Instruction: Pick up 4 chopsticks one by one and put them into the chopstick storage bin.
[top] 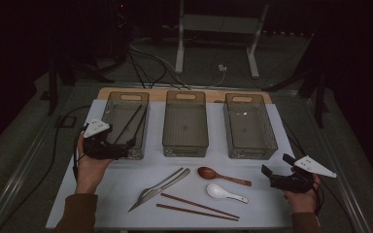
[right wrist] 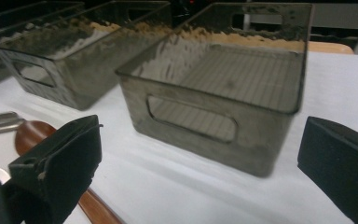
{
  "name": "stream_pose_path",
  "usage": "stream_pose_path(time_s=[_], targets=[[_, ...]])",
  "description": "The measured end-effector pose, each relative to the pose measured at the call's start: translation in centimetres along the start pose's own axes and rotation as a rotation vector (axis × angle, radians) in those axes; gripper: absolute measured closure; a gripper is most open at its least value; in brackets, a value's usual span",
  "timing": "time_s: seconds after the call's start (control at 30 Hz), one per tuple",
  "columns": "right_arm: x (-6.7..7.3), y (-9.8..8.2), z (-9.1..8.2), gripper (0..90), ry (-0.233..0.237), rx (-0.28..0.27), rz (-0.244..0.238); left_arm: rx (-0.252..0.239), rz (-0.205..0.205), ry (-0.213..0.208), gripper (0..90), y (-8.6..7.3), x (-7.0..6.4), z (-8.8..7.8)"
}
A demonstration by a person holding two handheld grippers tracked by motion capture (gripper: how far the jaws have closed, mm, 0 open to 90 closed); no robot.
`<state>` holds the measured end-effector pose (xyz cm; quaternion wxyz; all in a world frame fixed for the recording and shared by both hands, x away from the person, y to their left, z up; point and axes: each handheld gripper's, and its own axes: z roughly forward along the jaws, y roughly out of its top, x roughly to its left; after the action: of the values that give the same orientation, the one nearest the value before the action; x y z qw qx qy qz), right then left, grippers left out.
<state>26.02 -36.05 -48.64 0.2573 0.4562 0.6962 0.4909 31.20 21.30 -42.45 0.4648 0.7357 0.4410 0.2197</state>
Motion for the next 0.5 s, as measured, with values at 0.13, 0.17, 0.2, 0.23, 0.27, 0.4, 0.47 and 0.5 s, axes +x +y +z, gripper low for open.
stream_pose_path(time_s=[0.13, 0.17, 0.2, 0.23, 0.27, 0.4, 0.47, 0.5], targets=[[0.2, 1.0, 0.5, 0.0, 0.032, 0.019, -0.042, 0.008, -0.001, -0.005, 0.7, -1.2, -0.2, -0.2], [0.4, 1.2, 0.6, 0.0, 0.042, 0.026, -0.055, 0.009, 0.001, -0.004, 0.7, -1.5, -0.2, -0.2], [0.6, 1.6, 0.8, 0.0, 0.054, 0.036, -0.070, 0.005, -0.004, -0.009, 0.7, -1.7, -0.2, -0.3], [0.8, 1.8, 1.0, 0.0, 0.069, 0.040, -0.080, 0.005, -0.004, -0.012, 0.7, -1.8, -0.2, -0.4], [0.9, 2.0, 1.1, 0.0, 0.080, 0.043, -0.089, 0.003, -0.004, -0.009, 0.7, -1.9, -0.2, -0.4], [1.5, 2.8, 2.1, 0.0, 0.136, 0.069, -0.110, -0.010, -0.011, -0.017, 0.7, -2.3, -0.3, -0.6], [1.7, 3.1, 2.6, 0.0, 0.162, 0.080, -0.119, -0.005, -0.007, -0.021, 0.7, -2.5, -0.4, -0.6], [1.9, 3.3, 2.8, 0.0, 0.173, 0.085, -0.122, -0.006, -0.006, -0.022, 0.7, -2.5, -0.5, -0.5]])
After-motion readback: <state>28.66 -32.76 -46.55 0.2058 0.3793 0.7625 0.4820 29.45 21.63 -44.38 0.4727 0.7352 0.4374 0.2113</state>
